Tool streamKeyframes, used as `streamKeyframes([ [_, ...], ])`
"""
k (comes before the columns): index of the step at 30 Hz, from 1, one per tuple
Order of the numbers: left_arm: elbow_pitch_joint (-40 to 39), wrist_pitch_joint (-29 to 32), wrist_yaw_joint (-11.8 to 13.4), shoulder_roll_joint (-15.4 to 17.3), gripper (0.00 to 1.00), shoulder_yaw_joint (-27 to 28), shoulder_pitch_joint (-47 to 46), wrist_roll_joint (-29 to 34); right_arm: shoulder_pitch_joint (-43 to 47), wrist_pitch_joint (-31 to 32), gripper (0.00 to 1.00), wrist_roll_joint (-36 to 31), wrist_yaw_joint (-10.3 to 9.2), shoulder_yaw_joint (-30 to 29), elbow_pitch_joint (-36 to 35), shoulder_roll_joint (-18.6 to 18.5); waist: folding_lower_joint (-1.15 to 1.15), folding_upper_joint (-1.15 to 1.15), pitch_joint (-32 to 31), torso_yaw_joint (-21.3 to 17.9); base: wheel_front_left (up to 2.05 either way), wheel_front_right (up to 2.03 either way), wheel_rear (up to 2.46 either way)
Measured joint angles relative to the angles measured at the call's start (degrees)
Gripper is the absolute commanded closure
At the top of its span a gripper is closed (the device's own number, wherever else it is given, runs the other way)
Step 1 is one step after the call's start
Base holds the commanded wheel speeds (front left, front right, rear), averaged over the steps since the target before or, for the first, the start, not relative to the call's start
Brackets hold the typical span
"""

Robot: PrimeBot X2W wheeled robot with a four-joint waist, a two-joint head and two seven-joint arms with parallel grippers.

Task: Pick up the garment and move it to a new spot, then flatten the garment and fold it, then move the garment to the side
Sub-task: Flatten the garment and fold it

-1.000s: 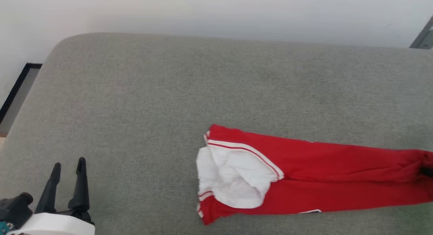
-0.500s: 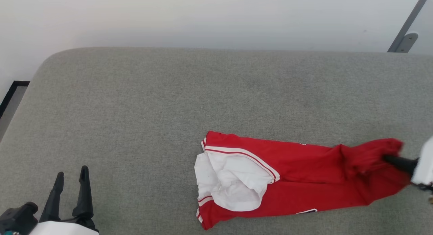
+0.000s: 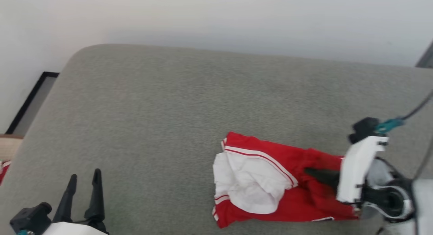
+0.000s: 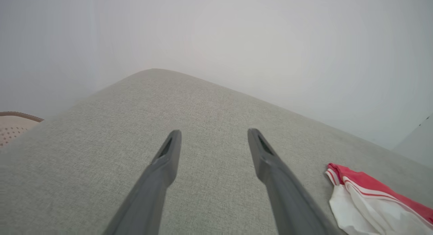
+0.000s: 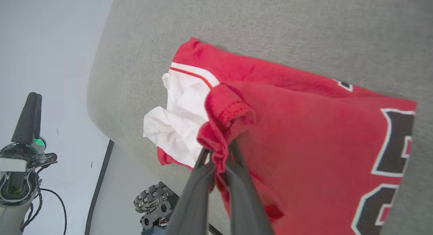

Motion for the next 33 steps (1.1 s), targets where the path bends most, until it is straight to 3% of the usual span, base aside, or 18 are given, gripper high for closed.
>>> streamKeyframes([
  [17, 2.49, -0.01, -0.21, -0.09, 0.0, -4.45, -2.33, -0.87, -7.83, -12.23, 0.98, 0.29, -0.01, 12.78, 16.27, 2.97, 0.0, 0.0, -0.85, 8.41, 0.0, 0.0, 0.0],
  [19, 2.53, -0.01, -0.21, -0.04, 0.0, -4.7, -2.4, -0.96, -9.13, -14.0, 0.62, 0.11, -0.01, 13.67, 17.97, 3.09, 0.0, 0.0, -0.73, 8.47, 0.0, 0.0, 0.0],
  [20, 2.54, -0.01, -0.21, -0.02, 0.0, -4.79, -2.43, -1.05, -9.73, -14.59, 0.15, 0.11, -0.01, 14.34, 18.62, 3.12, 0.0, 0.0, -0.71, 8.42, 0.0, 0.0, 0.0],
  [21, 2.53, -0.01, -0.22, -0.01, 0.0, -4.8, -2.48, -1.27, -10.22, -15.1, 0.0, 0.18, 0.0, 14.92, 19.06, 3.1, 0.0, 0.0, -0.71, 8.32, 0.0, 0.0, 0.0],
  [25, 2.44, 0.0, -0.22, 0.47, 0.0, -4.0, -2.5, -1.91, -11.54, -15.78, 0.0, 1.54, 0.0, 17.5, 18.86, 2.08, 0.0, 0.0, -0.84, 7.27, 0.0, 0.0, 0.0],
  [33, 1.47, -0.01, -0.22, 0.79, 0.0, -2.18, -1.57, -1.93, -10.83, -19.75, 0.0, 3.93, 0.0, 18.76, 11.93, -3.82, 0.0, 0.0, -1.78, 3.74, 0.0, 0.0, 0.0],
])
